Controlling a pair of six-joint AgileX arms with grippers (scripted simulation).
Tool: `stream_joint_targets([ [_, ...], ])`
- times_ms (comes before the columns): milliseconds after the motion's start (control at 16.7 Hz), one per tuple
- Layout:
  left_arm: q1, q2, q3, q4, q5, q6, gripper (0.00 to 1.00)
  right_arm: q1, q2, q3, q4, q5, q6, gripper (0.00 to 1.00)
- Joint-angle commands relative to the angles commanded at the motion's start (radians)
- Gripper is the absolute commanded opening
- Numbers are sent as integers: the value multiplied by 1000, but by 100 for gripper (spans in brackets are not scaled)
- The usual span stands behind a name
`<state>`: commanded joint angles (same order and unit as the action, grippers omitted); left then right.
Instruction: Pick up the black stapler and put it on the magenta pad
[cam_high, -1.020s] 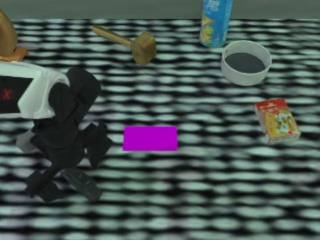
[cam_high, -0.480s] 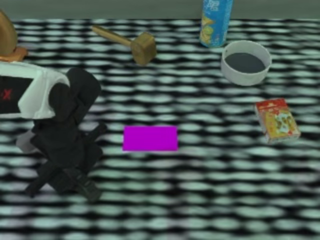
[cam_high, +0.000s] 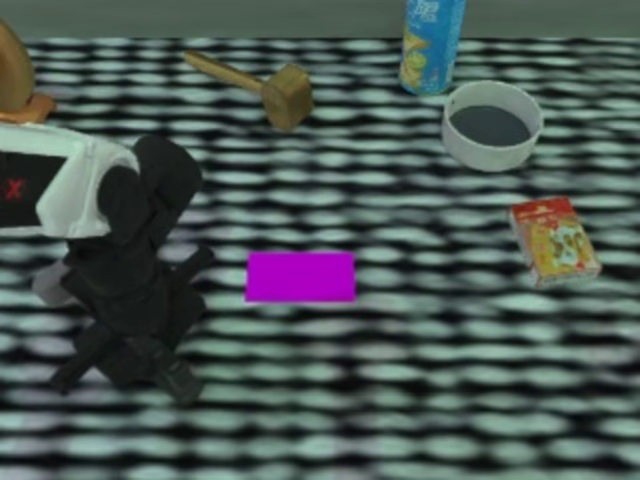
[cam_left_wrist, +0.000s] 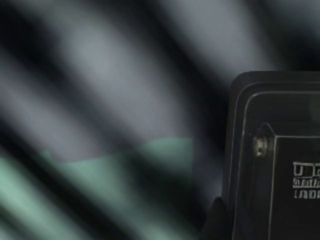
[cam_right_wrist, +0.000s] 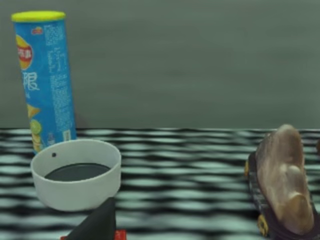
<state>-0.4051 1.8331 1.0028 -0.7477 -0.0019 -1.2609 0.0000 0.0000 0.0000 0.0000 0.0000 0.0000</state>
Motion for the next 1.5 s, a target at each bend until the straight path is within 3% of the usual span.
stream_joint_targets([
  [240,0,-13,31,-41,0,-2,0,0,0,0,0,0,0,100],
  [720,15,-131,236,-376,0,-7,0,0,0,0,0,0,0,100],
  [1140,7,-130,266,-404,0,-17,0,0,0,0,0,0,0,100],
  [1320,-15,-44,367,-447,3,-117,0,0,0,0,0,0,0,100],
  [1500,-47,94,558,-515,9,-297,0,0,0,0,0,0,0,100],
])
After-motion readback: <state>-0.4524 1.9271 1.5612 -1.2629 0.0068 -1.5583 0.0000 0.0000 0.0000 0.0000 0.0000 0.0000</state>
